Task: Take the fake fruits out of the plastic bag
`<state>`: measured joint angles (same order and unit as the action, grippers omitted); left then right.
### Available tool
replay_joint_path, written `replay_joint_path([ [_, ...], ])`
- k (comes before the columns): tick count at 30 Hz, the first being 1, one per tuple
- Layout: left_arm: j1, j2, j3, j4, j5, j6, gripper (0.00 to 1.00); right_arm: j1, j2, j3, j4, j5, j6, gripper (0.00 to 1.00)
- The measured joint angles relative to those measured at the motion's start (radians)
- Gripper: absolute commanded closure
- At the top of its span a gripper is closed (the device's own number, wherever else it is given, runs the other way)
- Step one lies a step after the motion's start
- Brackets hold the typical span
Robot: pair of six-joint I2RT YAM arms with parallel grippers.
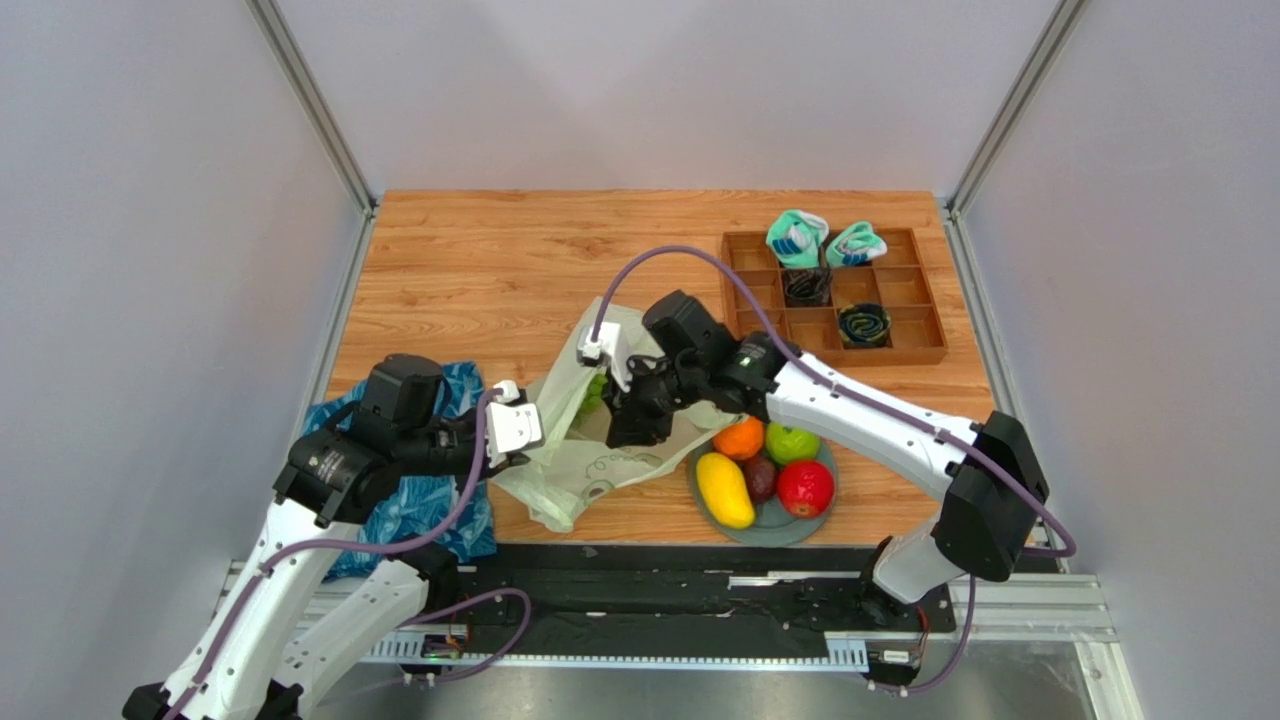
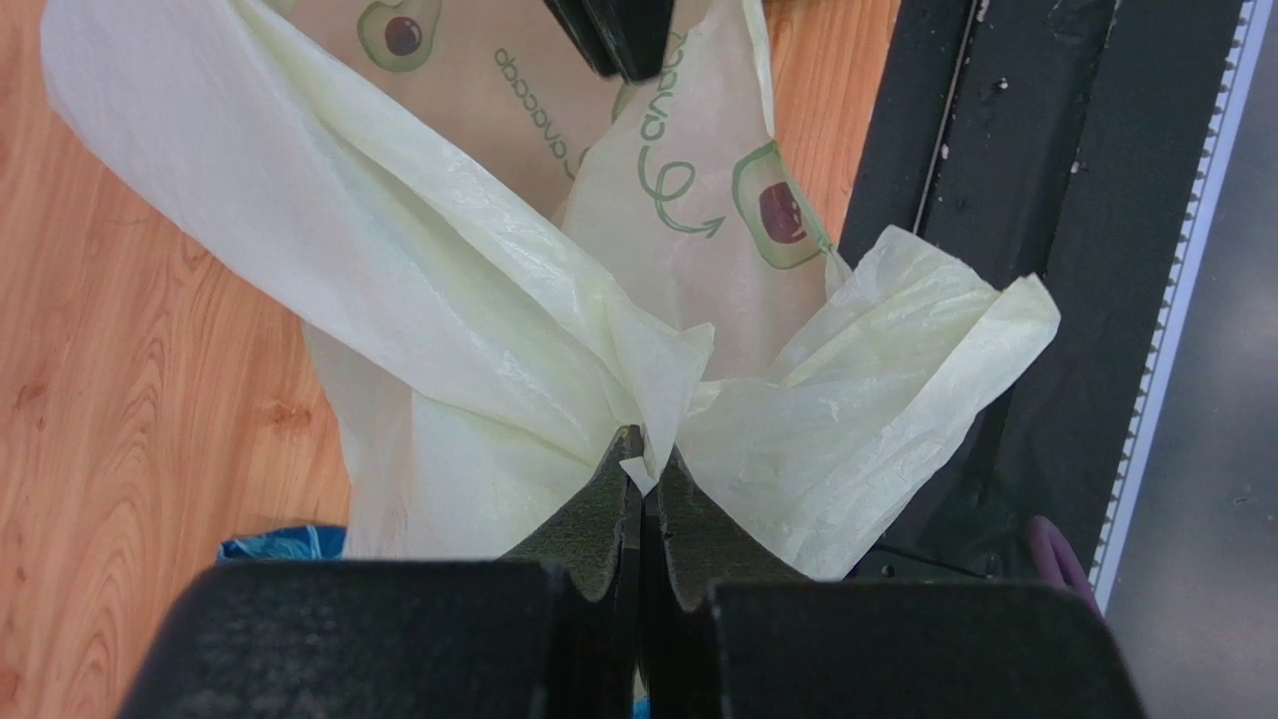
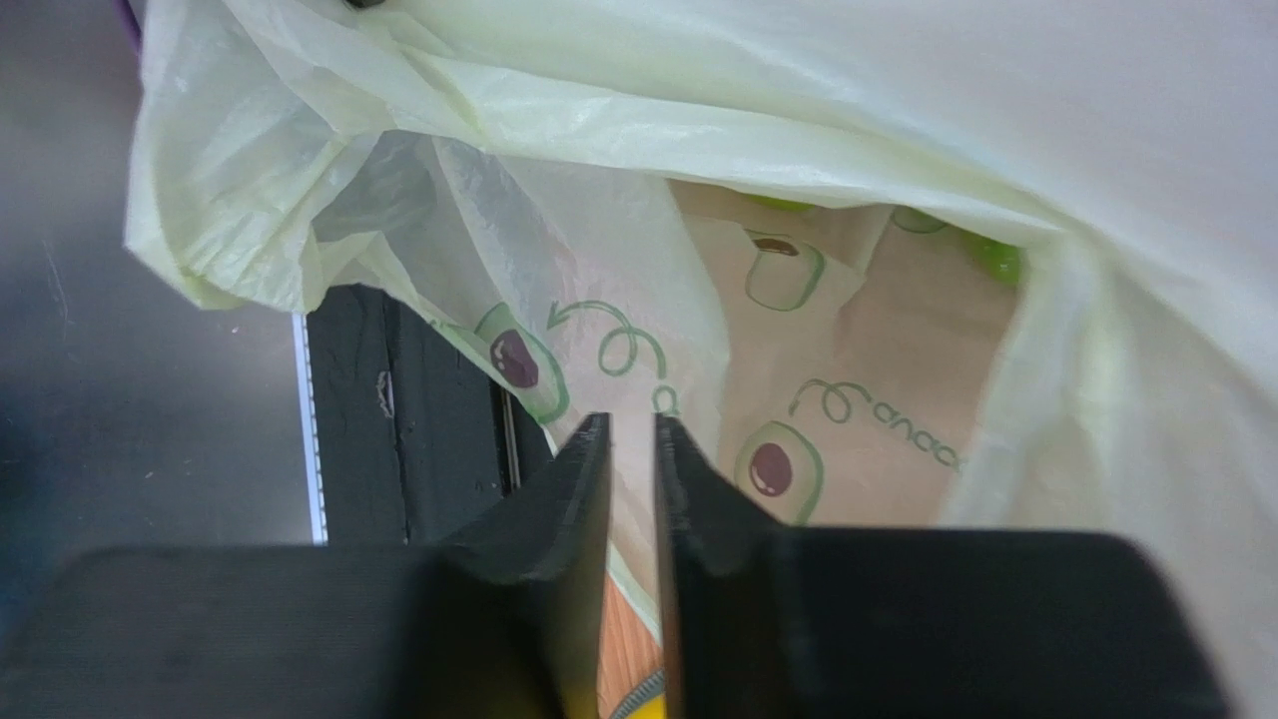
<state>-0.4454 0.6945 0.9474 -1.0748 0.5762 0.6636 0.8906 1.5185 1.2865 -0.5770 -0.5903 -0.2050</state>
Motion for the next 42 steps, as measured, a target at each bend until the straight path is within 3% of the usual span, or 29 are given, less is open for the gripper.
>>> replay_joint_path([
  [3,0.0,0.008,0.015,-0.014,0.008,0.001,1.0,0.066,0.022,-0.022,0.064,0.095,0.053,0.9],
  [6,0.0,0.008,0.023,-0.05,0.018,0.018,1.0,0.09,0.075,-0.023,0.138,0.216,0.161,0.82],
  [10,0.0,0.006,0.025,-0.121,0.037,0.07,1.0,0.068,0.207,-0.022,0.209,0.357,0.344,0.57],
  [12,0.0,0.007,0.024,-0.151,0.041,0.102,1.0,0.062,0.263,-0.021,0.222,0.397,0.421,0.49],
  [13,0.0,0.006,0.024,-0.164,0.041,0.114,1.0,0.061,0.29,-0.021,0.224,0.414,0.47,0.38],
  [17,0.0,-0.002,0.005,-0.188,0.047,0.152,1.0,0.073,0.352,-0.021,0.243,0.474,0.614,0.21],
  [28,0.0,-0.001,-0.007,-0.214,0.071,0.207,1.0,0.107,0.433,0.144,0.277,0.54,0.743,0.25],
  [38,-0.012,0.006,-0.006,-0.216,0.074,0.214,1.0,0.195,0.677,0.389,0.231,0.777,0.823,0.32],
  [41,-0.017,-0.004,-0.006,-0.228,0.074,0.216,1.0,0.227,0.724,0.448,0.219,0.885,0.818,0.4],
  [42,-0.018,-0.006,-0.006,-0.233,0.074,0.216,1.0,0.235,0.731,0.457,0.217,0.909,0.816,0.49],
])
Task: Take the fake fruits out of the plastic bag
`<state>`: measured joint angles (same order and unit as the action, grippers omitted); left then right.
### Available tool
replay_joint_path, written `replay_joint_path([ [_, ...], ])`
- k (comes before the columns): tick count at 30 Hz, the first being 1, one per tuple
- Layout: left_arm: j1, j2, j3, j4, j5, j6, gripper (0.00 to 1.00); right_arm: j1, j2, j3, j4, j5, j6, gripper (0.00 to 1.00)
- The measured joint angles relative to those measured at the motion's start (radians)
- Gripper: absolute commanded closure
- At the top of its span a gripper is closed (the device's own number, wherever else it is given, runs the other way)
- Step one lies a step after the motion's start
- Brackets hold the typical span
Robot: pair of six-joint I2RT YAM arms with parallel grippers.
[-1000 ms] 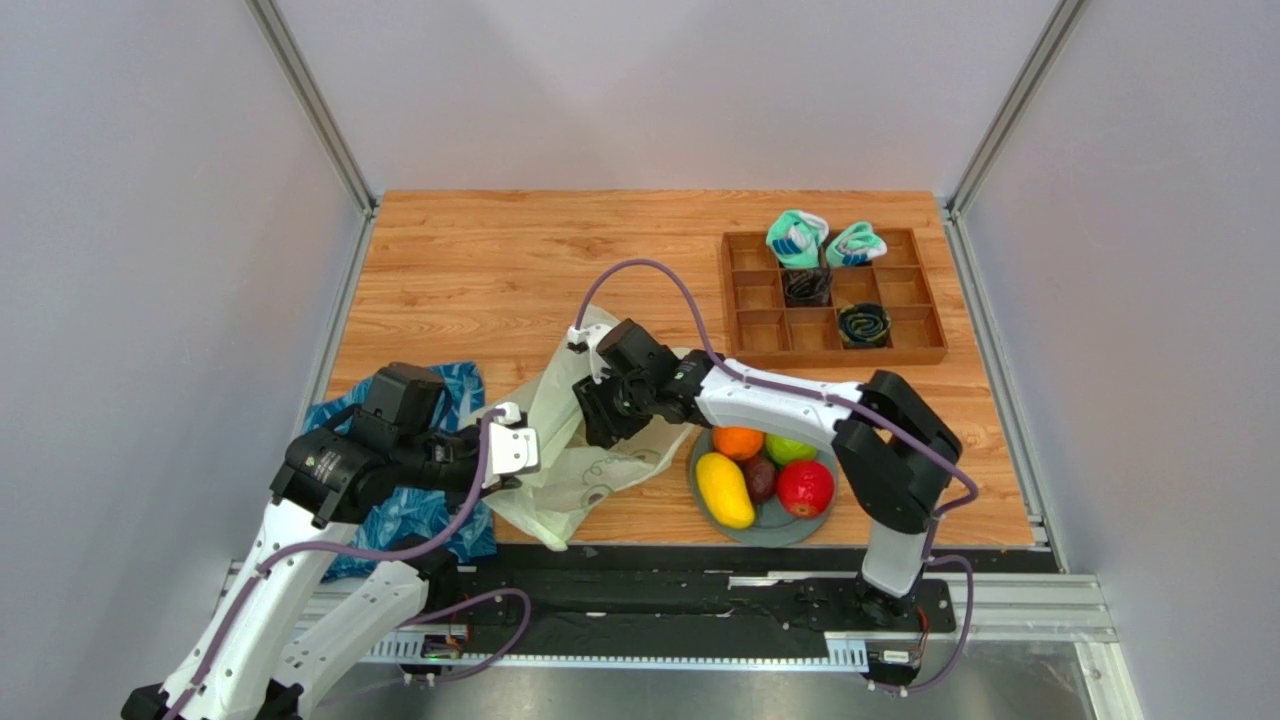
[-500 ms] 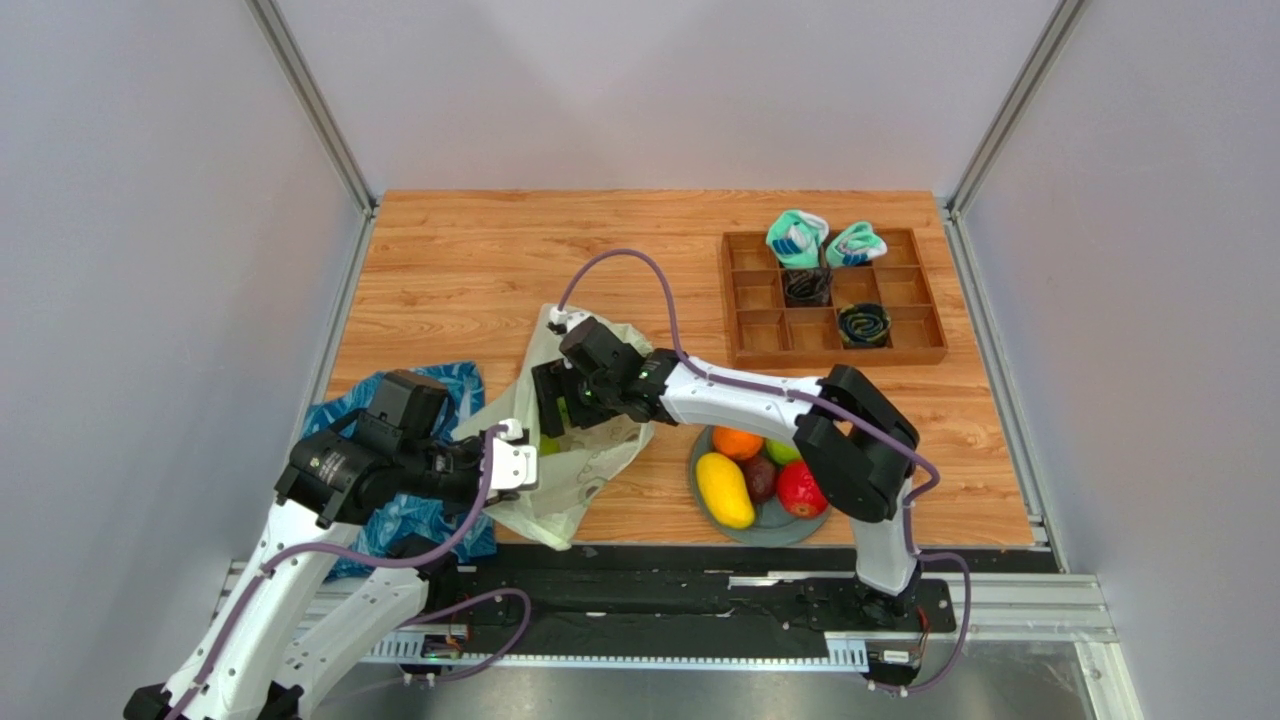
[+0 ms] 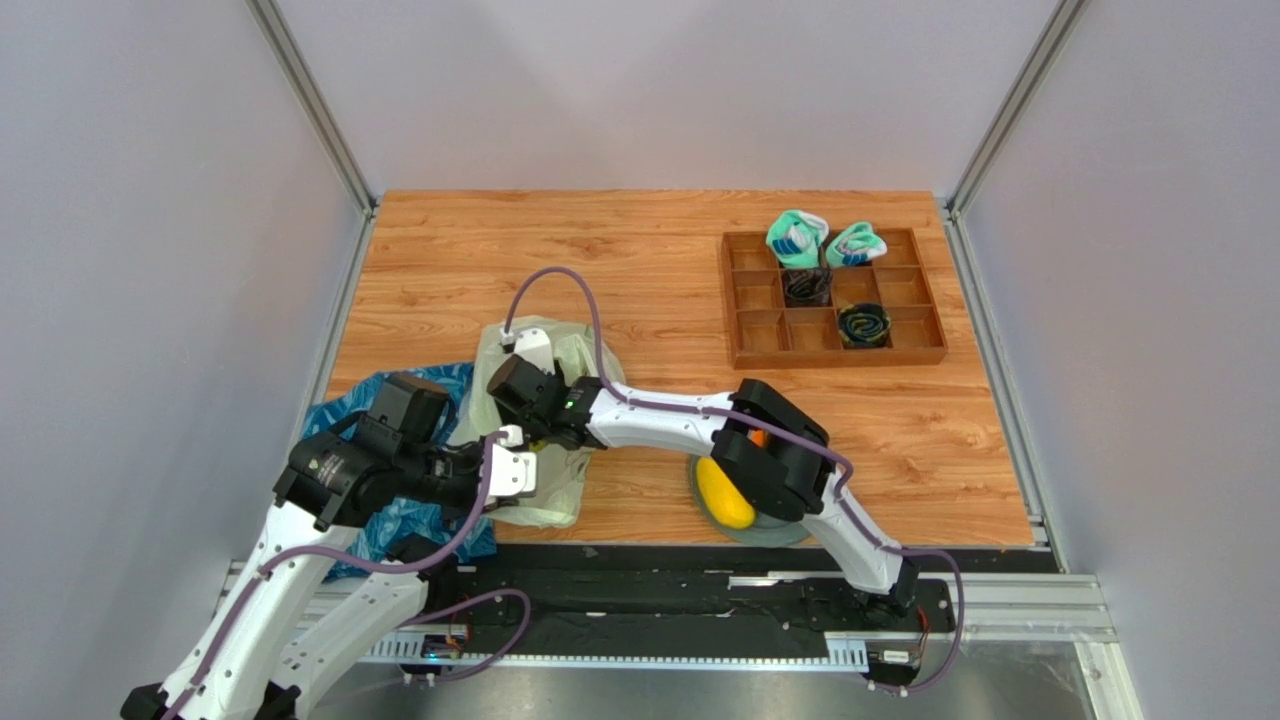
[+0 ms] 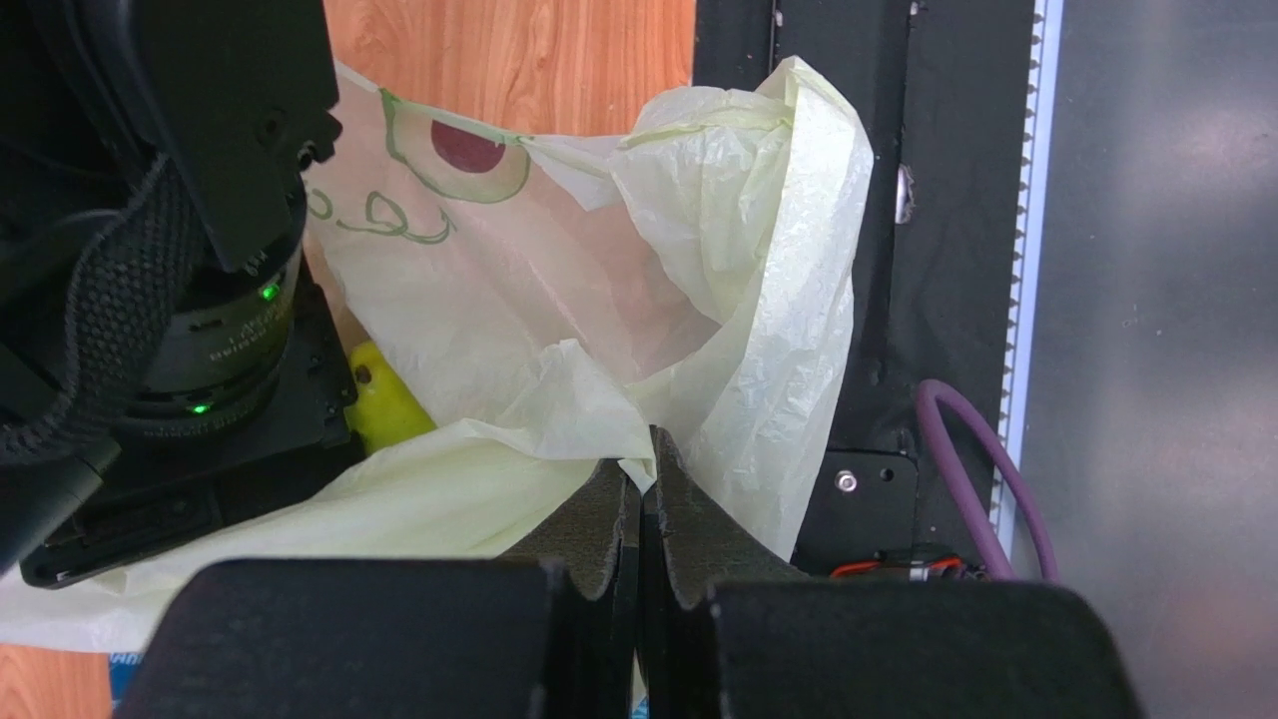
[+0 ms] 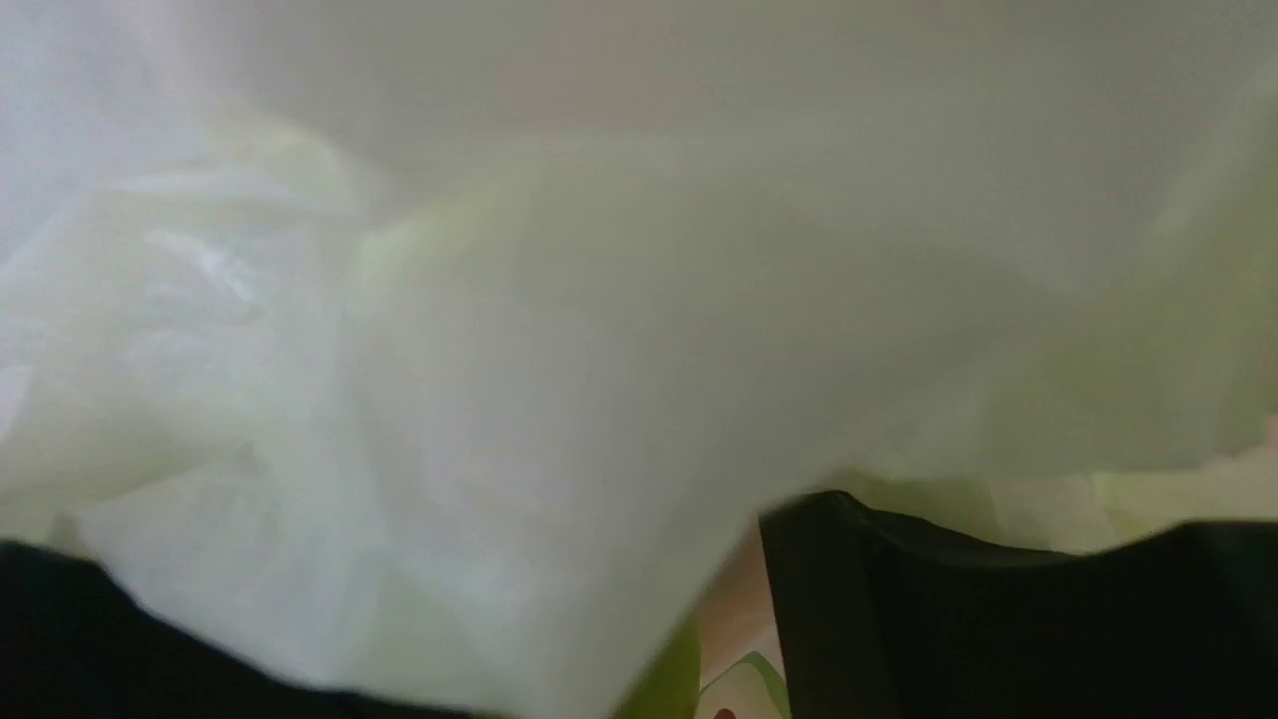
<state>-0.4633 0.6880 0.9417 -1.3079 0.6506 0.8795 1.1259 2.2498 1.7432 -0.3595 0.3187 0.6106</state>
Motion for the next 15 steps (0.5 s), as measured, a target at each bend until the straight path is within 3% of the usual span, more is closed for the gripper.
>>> replay_joint_path([
  [5,-0.002,-0.011,0.0,-0.016,0.004,0.0,1.0,0.014,0.016,0.014,0.008,0.095,-0.063,0.8],
  [6,-0.002,-0.014,0.0,-0.016,0.004,-0.001,1.0,0.01,0.017,0.011,0.016,0.104,-0.086,0.94],
  [7,-0.003,-0.016,0.0,-0.016,0.004,-0.002,1.0,0.006,0.017,0.007,0.028,0.111,-0.11,1.0],
  [12,-0.006,-0.031,-0.002,0.028,-0.027,-0.05,1.0,-0.007,-0.028,-0.083,0.066,0.092,-0.217,1.0],
  [15,-0.006,-0.049,-0.023,0.094,-0.078,-0.08,1.0,-0.026,-0.118,-0.175,0.051,0.001,-0.284,1.0],
])
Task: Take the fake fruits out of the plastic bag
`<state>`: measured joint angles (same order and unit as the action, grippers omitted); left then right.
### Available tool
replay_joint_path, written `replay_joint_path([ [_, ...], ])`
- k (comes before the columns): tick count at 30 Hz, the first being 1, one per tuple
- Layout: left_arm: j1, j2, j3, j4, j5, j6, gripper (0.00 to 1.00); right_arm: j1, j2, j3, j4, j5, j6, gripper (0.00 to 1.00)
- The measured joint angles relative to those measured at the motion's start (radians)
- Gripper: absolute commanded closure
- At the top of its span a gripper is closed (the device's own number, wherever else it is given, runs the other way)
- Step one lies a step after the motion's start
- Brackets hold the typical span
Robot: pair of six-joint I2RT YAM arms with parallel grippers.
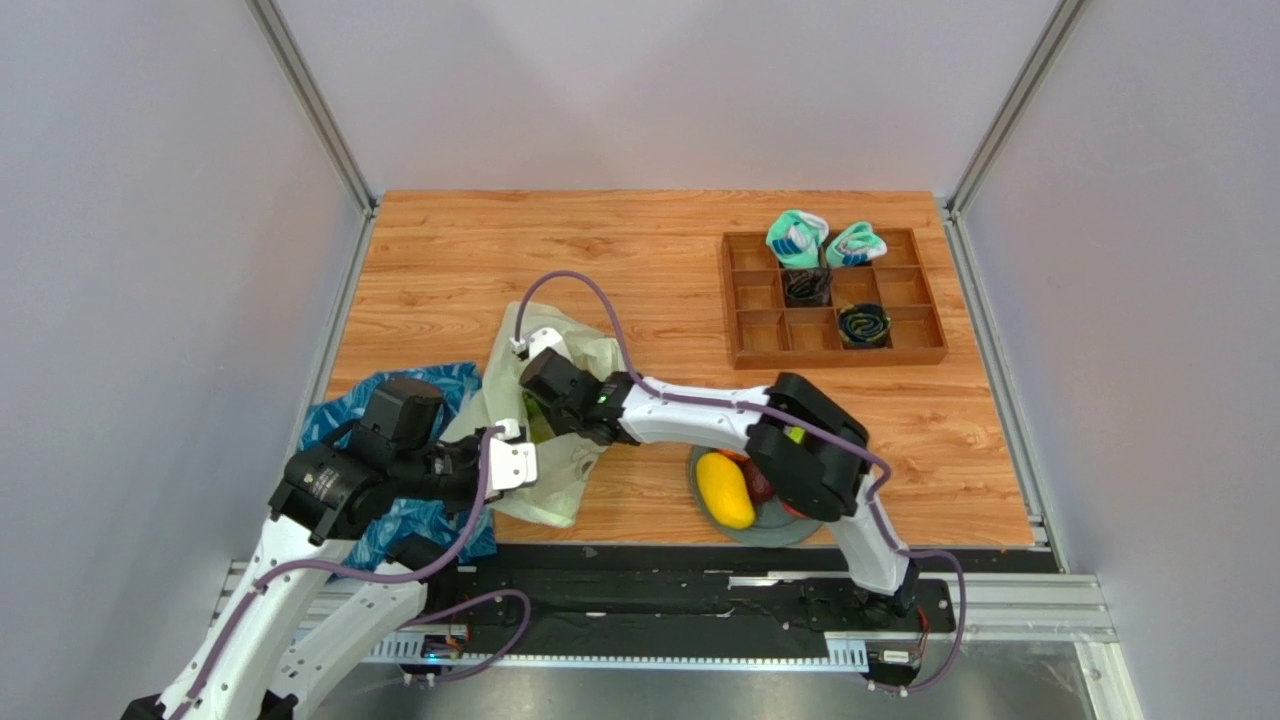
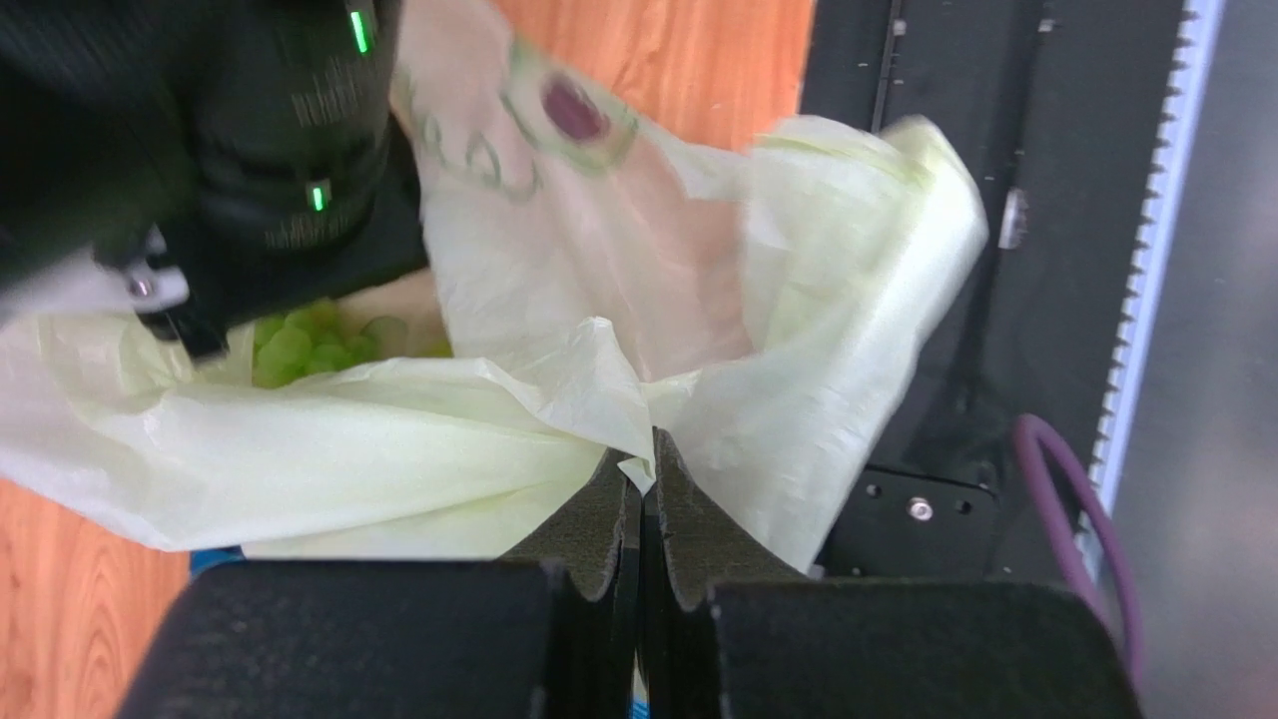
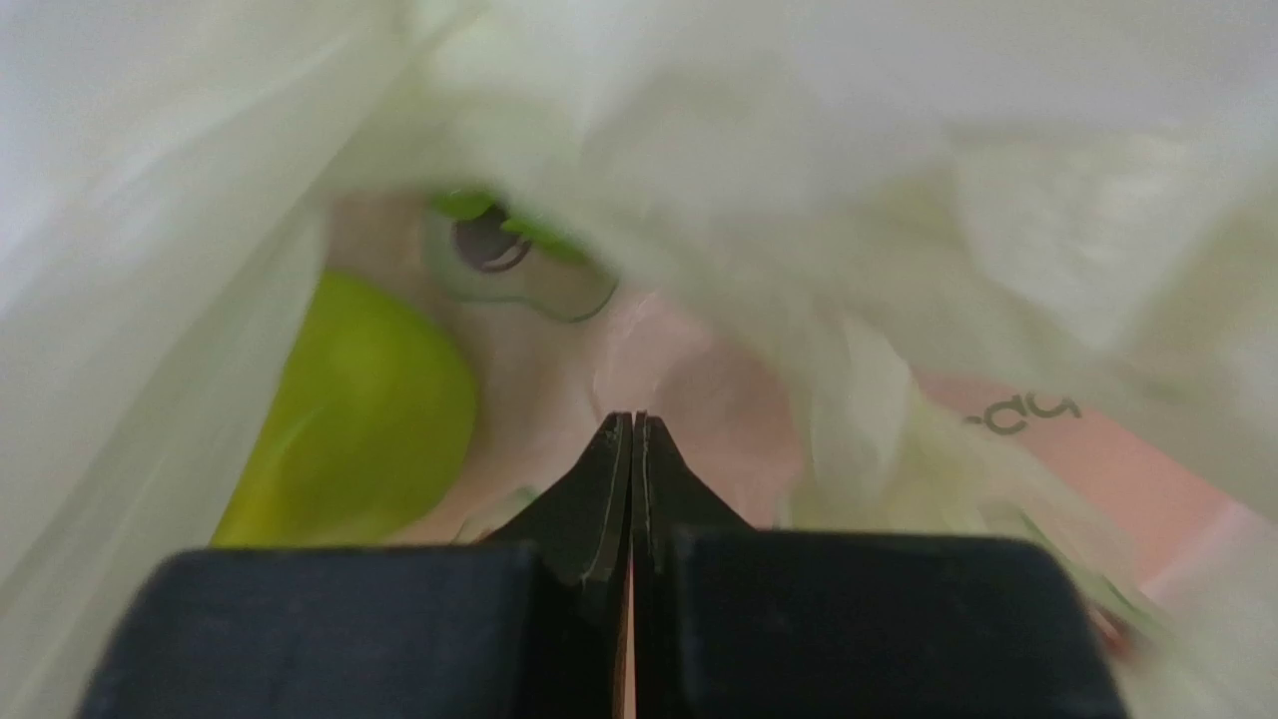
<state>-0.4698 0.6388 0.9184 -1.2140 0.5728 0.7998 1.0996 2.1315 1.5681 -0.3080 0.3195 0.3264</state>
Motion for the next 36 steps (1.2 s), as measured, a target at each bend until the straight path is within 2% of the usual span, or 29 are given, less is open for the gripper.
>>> replay_joint_path([
  [5,0.0,-0.017,-0.048,0.069,-0.076,-0.011,1.0,-0.056,-0.218,-0.061,-0.082,-0.262,-0.156,1.0],
  [11,0.0,-0.025,-0.049,0.112,-0.113,-0.019,1.0,-0.094,-0.459,-0.103,-0.113,-0.446,-0.326,1.0],
  [14,0.0,-0.027,-0.035,0.1,-0.109,-0.026,1.0,-0.089,-0.479,-0.115,-0.113,-0.488,-0.342,1.0],
  [18,0.0,-0.033,-0.001,0.065,-0.087,-0.029,1.0,-0.082,-0.412,-0.126,-0.092,-0.478,-0.31,1.0],
  [19,0.0,-0.034,0.005,0.056,-0.082,-0.027,1.0,-0.082,-0.395,-0.123,-0.088,-0.472,-0.304,0.95],
  [21,0.0,-0.035,0.007,0.036,-0.078,-0.022,1.0,-0.082,-0.327,-0.095,-0.091,-0.431,-0.268,0.8],
  [22,0.0,-0.036,0.007,0.021,-0.079,-0.016,1.0,-0.082,-0.294,-0.074,-0.092,-0.414,-0.254,0.61],
  [25,0.0,-0.041,0.007,-0.025,-0.085,0.003,1.0,-0.083,-0.169,0.007,-0.077,-0.406,-0.195,0.34],
  [28,0.0,-0.071,0.008,-0.073,-0.086,0.019,1.0,-0.076,-0.083,0.044,-0.066,-0.413,-0.142,0.2],
  [31,0.0,-0.108,0.019,-0.106,-0.084,0.039,1.0,-0.048,-0.047,0.048,-0.069,-0.364,-0.093,0.13],
  [36,0.0,-0.159,0.039,-0.119,-0.077,0.071,1.0,0.006,0.019,0.151,-0.082,-0.214,-0.017,0.15],
])
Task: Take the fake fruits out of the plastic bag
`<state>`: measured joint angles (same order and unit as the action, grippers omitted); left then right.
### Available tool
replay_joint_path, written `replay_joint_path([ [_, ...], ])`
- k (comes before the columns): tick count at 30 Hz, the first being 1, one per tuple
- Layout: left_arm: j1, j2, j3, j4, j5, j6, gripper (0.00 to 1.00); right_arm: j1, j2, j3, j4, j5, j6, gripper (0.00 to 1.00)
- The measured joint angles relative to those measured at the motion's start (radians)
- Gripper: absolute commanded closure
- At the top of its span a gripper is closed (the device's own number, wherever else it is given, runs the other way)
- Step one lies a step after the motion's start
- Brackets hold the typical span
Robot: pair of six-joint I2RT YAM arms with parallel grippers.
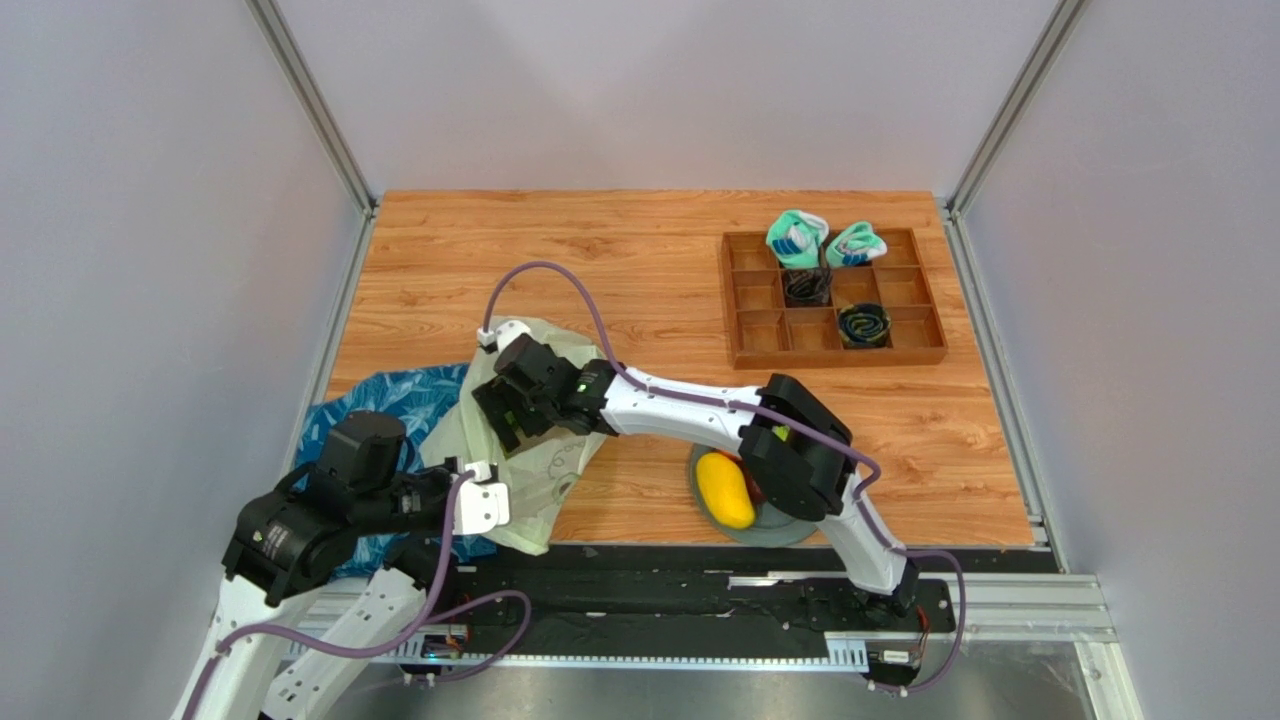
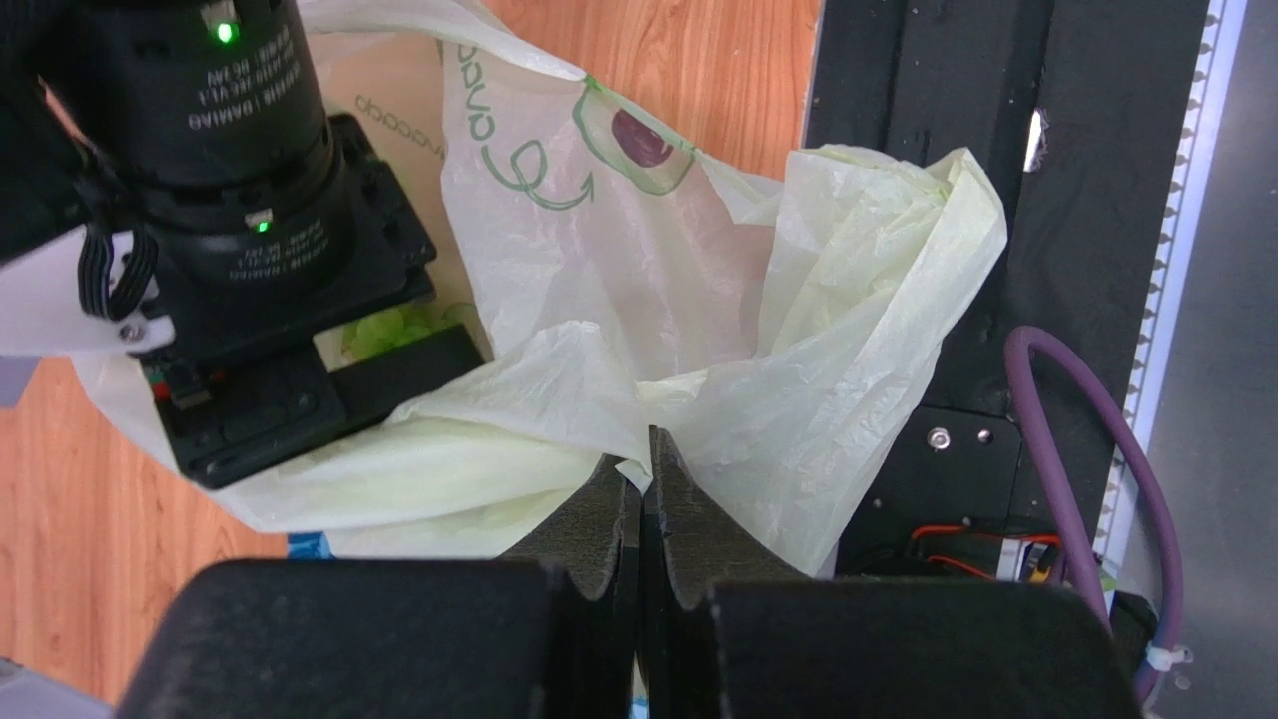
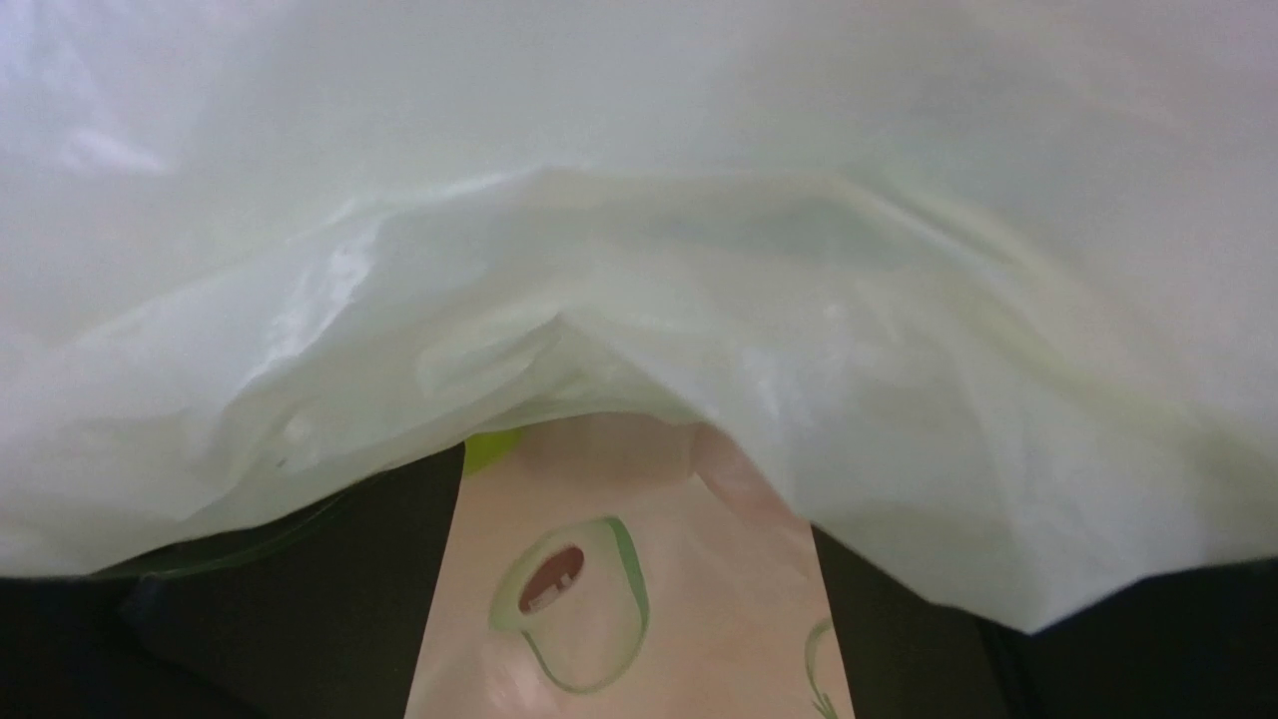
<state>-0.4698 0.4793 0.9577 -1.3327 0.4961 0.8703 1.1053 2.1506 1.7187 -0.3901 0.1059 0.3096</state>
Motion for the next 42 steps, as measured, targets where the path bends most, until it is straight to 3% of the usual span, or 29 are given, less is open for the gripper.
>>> replay_joint_path([
  [5,0.0,-0.008,0.015,-0.01,0.0,0.019,1.0,0.013,0.066,0.089,0.003,0.045,0.055,0.16],
  [11,0.0,-0.006,0.016,-0.013,0.002,0.021,1.0,0.012,0.083,0.09,0.006,-0.088,0.063,0.12],
  [15,0.0,0.028,0.016,-0.018,0.015,0.022,1.0,0.056,0.101,0.119,-0.015,0.025,0.1,0.26],
  [20,0.0,0.039,0.016,-0.018,0.022,0.023,1.0,0.097,0.16,0.208,-0.043,0.181,0.169,0.29],
  [26,0.0,0.032,0.027,-0.018,0.026,0.034,1.0,0.089,0.228,0.239,-0.043,0.253,0.201,0.32],
  [29,0.0,0.032,0.034,-0.018,0.027,0.034,1.0,0.085,0.265,0.239,-0.029,0.289,0.172,0.51],
  [32,0.0,0.031,0.034,-0.018,0.026,0.03,1.0,0.085,0.272,0.24,0.005,0.316,0.109,0.63],
  [35,0.0,0.031,0.034,-0.018,0.023,0.026,1.0,0.08,0.272,0.238,0.016,0.312,0.039,0.96],
  [36,0.0,0.031,0.034,-0.018,0.018,0.026,1.0,0.077,0.269,0.235,0.024,0.294,0.014,1.0],
  [42,0.0,0.032,0.016,-0.018,-0.032,0.037,1.0,0.027,0.123,0.074,0.018,0.087,-0.1,1.0],
])
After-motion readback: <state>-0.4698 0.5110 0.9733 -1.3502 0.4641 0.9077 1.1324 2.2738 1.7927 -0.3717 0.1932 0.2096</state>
